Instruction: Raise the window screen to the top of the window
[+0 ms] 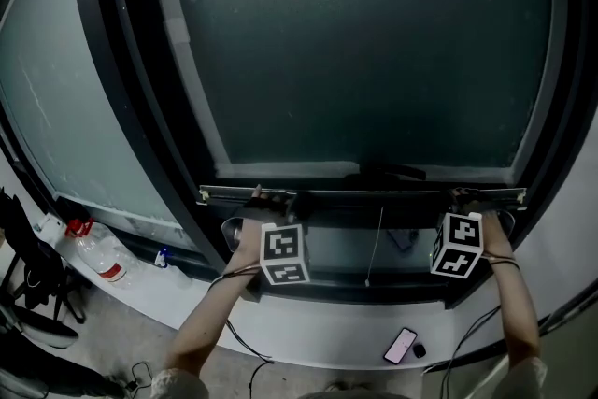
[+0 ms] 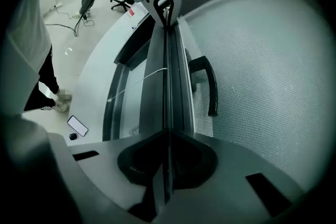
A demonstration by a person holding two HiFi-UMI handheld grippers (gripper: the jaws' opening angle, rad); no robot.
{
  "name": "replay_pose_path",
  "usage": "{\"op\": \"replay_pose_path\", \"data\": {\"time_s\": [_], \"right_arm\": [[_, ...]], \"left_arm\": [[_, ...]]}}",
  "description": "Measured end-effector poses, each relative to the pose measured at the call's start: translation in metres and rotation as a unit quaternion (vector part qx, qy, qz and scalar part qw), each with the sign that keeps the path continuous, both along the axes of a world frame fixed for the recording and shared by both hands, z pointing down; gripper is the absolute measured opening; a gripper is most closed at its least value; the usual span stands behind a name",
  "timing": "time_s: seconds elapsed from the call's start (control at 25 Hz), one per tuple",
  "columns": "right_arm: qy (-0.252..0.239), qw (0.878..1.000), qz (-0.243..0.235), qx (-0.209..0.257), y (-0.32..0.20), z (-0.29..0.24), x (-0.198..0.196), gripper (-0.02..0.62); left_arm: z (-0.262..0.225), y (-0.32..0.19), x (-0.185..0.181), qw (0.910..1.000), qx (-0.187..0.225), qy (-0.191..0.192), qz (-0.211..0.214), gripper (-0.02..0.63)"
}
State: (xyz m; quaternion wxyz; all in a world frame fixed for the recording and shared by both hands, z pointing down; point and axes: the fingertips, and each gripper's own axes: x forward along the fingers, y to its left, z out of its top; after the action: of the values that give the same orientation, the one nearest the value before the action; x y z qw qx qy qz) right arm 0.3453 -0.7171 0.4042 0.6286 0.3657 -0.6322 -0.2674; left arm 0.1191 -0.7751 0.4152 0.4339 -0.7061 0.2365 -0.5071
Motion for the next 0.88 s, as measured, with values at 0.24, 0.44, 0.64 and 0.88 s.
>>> {"op": "replay_pose_path", "data": {"time_s": [0.24, 0.44, 0.64, 0.88], "right_arm": [[-0.011, 0.998, 0.009, -0.055, 0.0005, -0.0009, -0.0019, 0.023], [-0.006, 0.997, 0.002, -0.072, 0.0006, -0.0023, -0.0011, 0.021], [-0.015, 0.99, 0.006, -0.138, 0.0068, 0.0006, -0.0049, 0.018], [-0.027, 0.989, 0.011, -0.142, 0.0041, 0.0005, -0.0048, 0.018]], "left_arm": [[0.0019, -0.0001, -0.0015, 0.9975, -0.069, -0.015, 0.01, 0.023], [0.0015, -0.0003, 0.0004, 0.9928, -0.115, -0.033, 0.01, 0.021], [0.0048, 0.0048, -0.0019, 0.9714, -0.231, -0.05, -0.024, 0.018], [0.0047, 0.0037, -0.0001, 0.9698, -0.236, -0.052, -0.033, 0.018]]}}
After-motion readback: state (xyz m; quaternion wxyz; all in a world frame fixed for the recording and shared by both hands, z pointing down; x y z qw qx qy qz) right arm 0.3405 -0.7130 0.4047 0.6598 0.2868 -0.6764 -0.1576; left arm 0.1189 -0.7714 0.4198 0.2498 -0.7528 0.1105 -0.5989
